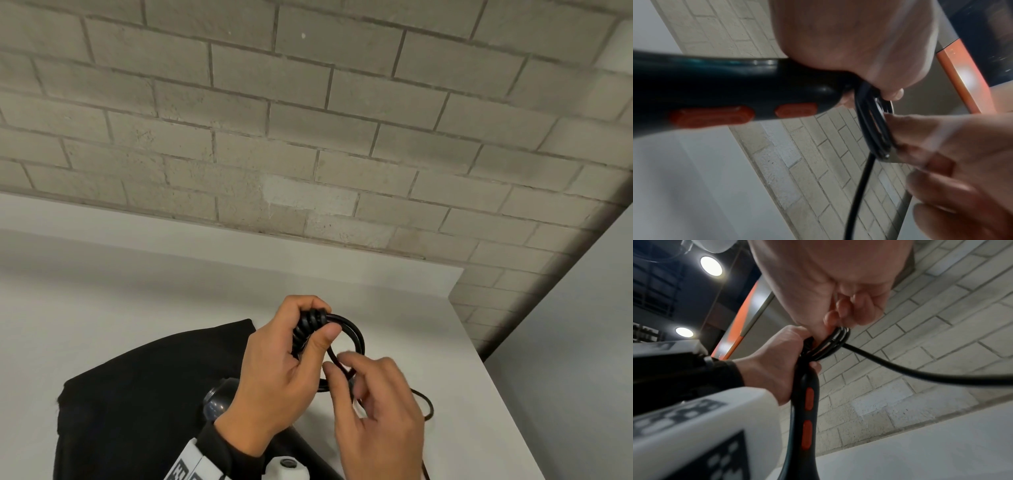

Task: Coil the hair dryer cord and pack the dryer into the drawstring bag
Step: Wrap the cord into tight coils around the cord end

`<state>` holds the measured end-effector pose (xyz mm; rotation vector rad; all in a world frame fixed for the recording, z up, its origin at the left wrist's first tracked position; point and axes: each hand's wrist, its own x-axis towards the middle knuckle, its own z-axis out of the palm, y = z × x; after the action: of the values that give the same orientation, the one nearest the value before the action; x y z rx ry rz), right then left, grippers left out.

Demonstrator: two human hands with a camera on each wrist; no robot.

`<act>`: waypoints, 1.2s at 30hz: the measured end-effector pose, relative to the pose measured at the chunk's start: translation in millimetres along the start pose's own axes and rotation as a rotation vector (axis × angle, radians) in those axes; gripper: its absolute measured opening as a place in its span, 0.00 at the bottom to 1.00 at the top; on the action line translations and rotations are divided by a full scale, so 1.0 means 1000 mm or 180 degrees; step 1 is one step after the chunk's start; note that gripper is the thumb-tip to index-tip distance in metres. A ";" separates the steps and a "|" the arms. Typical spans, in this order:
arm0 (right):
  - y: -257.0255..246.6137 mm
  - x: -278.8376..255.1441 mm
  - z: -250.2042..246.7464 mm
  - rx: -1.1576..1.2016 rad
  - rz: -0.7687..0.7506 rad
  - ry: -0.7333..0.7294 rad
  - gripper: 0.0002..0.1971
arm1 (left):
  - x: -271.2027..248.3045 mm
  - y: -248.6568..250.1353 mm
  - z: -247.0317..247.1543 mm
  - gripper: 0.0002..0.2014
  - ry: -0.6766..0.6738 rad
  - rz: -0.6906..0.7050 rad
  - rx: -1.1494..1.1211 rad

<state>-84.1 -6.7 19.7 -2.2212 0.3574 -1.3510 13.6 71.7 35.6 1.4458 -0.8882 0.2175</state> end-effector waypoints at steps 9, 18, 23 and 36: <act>-0.010 0.009 -0.008 0.0562 0.1430 -0.1476 0.11 | 0.001 -0.005 0.001 0.18 0.0169 0.0249 0.0583; 0.004 0.020 -0.042 0.2566 0.2161 -0.2047 0.27 | 0.003 -0.002 0.004 0.17 0.0326 0.0341 0.0593; 0.005 -0.007 -0.036 0.1731 0.1305 -0.1326 0.12 | 0.004 -0.001 0.003 0.15 0.0384 0.0191 0.0500; 0.063 -0.019 -0.049 0.3731 0.1567 -0.1971 0.10 | 0.013 -0.008 -0.006 0.12 0.0442 0.0208 0.0434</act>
<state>-134.4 -64.3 -10.9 -1.2858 -0.1198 -0.3421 29.7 70.6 39.0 1.5091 -0.8203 0.4296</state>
